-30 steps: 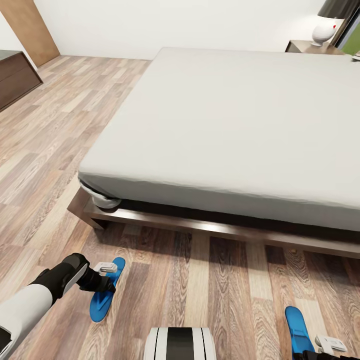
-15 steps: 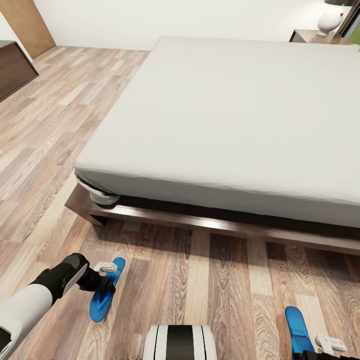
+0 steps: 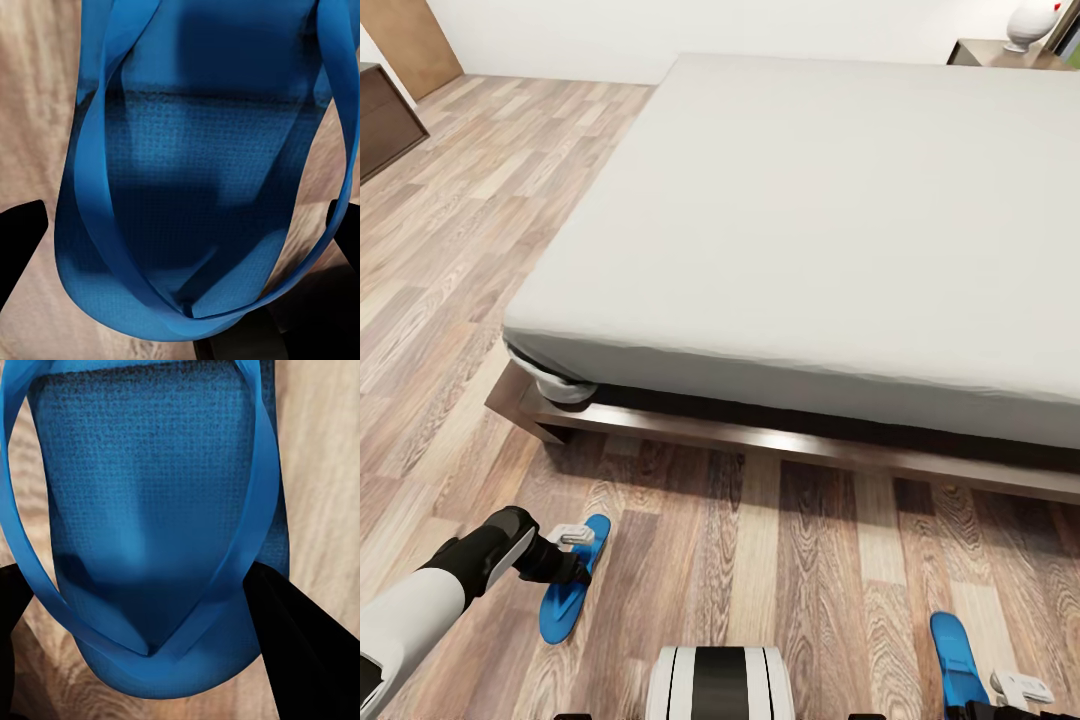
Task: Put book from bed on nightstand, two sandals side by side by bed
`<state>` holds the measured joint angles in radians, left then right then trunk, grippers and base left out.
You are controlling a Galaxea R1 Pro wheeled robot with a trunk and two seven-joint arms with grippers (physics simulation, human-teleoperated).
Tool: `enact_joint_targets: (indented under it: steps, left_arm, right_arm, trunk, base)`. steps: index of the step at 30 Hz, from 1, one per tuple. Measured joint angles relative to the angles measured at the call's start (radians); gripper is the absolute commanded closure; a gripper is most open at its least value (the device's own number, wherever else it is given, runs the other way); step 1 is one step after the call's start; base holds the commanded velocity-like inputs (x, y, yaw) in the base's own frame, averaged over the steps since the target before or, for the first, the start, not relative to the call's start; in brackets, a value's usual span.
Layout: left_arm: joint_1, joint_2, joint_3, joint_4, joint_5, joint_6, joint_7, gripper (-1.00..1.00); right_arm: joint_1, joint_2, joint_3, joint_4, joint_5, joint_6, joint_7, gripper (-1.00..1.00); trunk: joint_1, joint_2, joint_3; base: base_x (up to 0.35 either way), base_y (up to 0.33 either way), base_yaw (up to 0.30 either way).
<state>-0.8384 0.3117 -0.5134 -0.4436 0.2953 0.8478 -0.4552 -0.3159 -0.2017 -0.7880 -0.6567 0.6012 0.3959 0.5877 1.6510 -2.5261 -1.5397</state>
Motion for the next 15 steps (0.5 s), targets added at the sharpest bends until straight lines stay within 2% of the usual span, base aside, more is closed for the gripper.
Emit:
enact_joint_targets:
  steps: [3, 5, 7, 9, 11, 15]
  left_arm:
    - [0.0, 0.0, 0.0, 0.0, 0.0, 0.0, 0.0, 1.0]
    - [0.0, 0.0, 0.0, 0.0, 0.0, 0.0, 0.0, 1.0]
    - [0.0, 0.0, 0.0, 0.0, 0.0, 0.0, 0.0, 1.0]
    - [0.0, -0.001, 0.0, 0.0, 0.001, 0.0, 0.0, 1.0]
    - [0.0, -0.001, 0.0, 0.0, 0.0, 0.0, -0.001, 1.0]
    - [0.0, -0.001, 0.0, 0.0, 0.0, 0.0, -0.001, 1.0]
  right_arm:
    - [0.0, 0.0, -0.001, -0.007, -0.002, -0.027, 0.002, 1.0]
    - [-0.001, 0.0, -0.005, -0.041, -0.006, -0.086, 0.017, 1.0]
    - [-0.001, 0.0, -0.009, -0.081, -0.004, -0.123, 0.066, 1.0]
    - [0.0, 0.0, -0.011, -0.109, -0.003, -0.142, 0.162, 1.0]
    - [0.0, 0.0, -0.015, -0.119, -0.001, -0.15, 0.229, 1.0]
    - [0.0, 0.0, -0.024, -0.124, 0.001, -0.153, 0.258, 1.0]
  trunk:
    - [0.0, 0.0, 0.0]
    - [0.0, 0.0, 0.0]
    - [0.0, 0.0, 0.0]
    - [0.0, 0.0, 0.0]
    - [0.0, 0.0, 0.0]
    - [0.0, 0.0, 0.0]
  base:
    - [0.0, 0.0, 0.0]
    - [0.0, 0.0, 0.0]
    - [0.0, 0.0, 0.0]
    - [0.0, 0.0, 0.0]
    - [0.0, 0.0, 0.0]
    - [0.0, 0.0, 0.0]
